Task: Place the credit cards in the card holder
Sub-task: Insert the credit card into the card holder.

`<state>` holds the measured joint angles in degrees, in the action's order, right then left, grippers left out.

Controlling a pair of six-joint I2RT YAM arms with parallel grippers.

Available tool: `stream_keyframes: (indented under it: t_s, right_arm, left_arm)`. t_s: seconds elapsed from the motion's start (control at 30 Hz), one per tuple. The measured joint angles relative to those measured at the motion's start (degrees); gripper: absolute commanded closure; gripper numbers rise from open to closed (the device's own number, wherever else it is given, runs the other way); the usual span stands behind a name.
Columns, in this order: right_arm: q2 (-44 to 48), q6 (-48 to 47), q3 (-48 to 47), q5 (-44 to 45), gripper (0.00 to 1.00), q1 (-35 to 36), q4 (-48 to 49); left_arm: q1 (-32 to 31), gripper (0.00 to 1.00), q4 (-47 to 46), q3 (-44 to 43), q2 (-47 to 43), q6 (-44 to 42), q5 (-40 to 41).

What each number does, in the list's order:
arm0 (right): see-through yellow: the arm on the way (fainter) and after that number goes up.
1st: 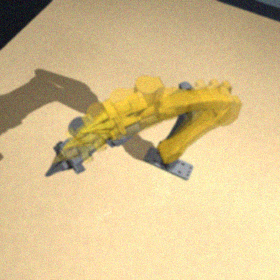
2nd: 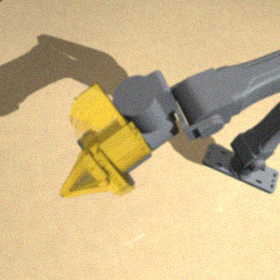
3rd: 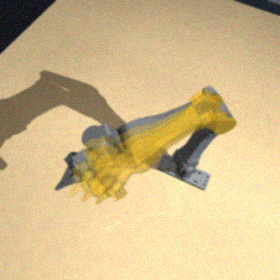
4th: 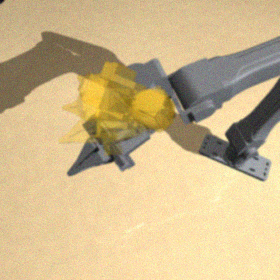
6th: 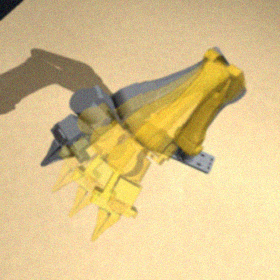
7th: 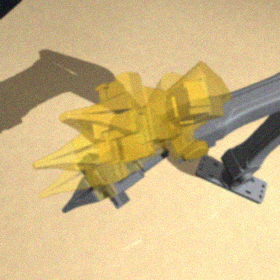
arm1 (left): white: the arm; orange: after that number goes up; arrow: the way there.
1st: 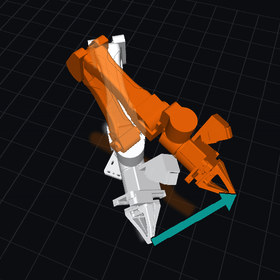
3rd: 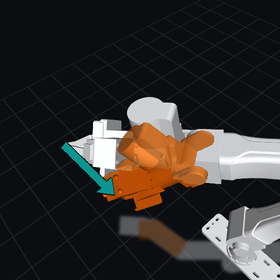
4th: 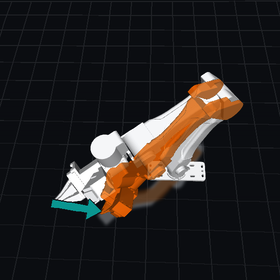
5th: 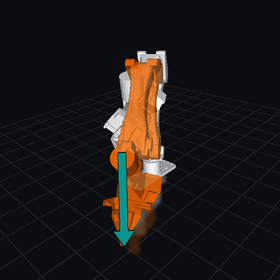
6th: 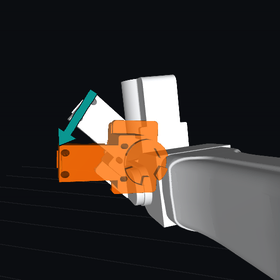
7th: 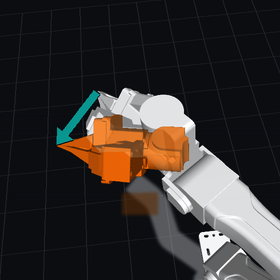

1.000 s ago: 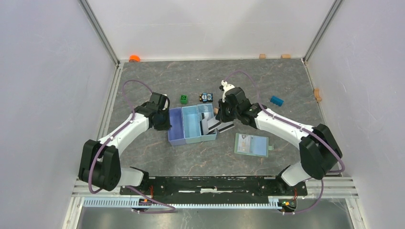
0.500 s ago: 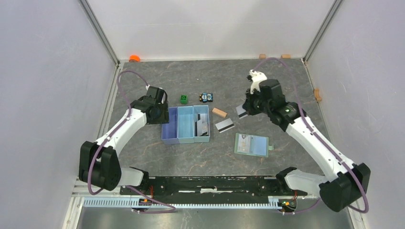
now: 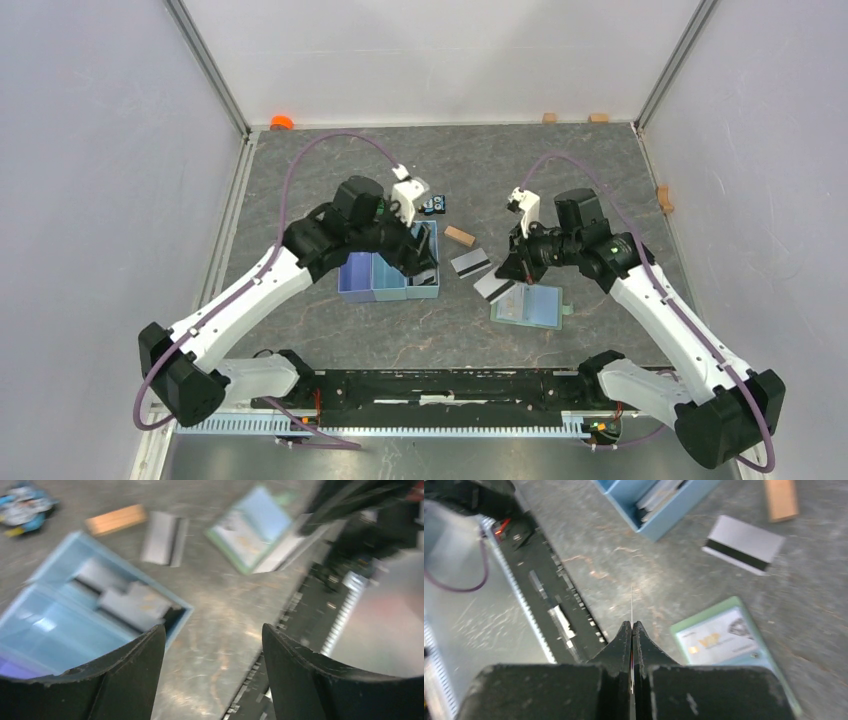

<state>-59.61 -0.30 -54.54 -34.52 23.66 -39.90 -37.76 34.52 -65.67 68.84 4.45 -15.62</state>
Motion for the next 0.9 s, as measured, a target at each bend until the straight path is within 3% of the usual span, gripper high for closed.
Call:
stream_keyframes:
  t_s: [0.1, 0.17, 0.47, 0.63, 0.77, 0.83, 0.9]
  right_arm:
    - [0.00, 0.00, 1.97, -7.52, 1.00, 0.11, 0.39]
    - [0.00, 0.48, 3.30, -11.89, 1.00, 0.15, 1.36]
    - [0.00, 3.06, 6.08, -21.88, 1.00, 0.59, 5.73]
    - [0.44, 5.16, 7.48, -23.85, 1.00, 1.11, 8.87]
    - [0.74, 6.05, 8.39, -24.11, 1.00, 1.36, 9.62]
    - [0.87, 6.23, 8.72, -24.15, 1.00, 1.38, 9.62]
    - [1.03, 6.36, 9.03, -24.17, 0.88, 1.38, 9.66]
  left_arm:
    - [-3.52, 0.22, -3.91, 1.62, 0.59, 0.00, -12.09]
    - [-4.72, 0.28, -5.25, 2.21, 1.64, 0.00, -16.61]
    - [-10.47, 0.33, -5.90, 2.86, 8.35, -0.94, -24.17]
    - [-12.81, 0.55, -7.32, 2.86, 11.45, -0.87, -26.27]
    - [-14.47, 0.66, -8.55, 2.86, 13.73, -0.70, -26.99]
    - [-14.84, 0.78, -9.70, 3.04, 14.03, -0.28, -27.21]
    - [-14.88, 0.95, -11.39, 3.43, 14.03, 0.55, -28.04]
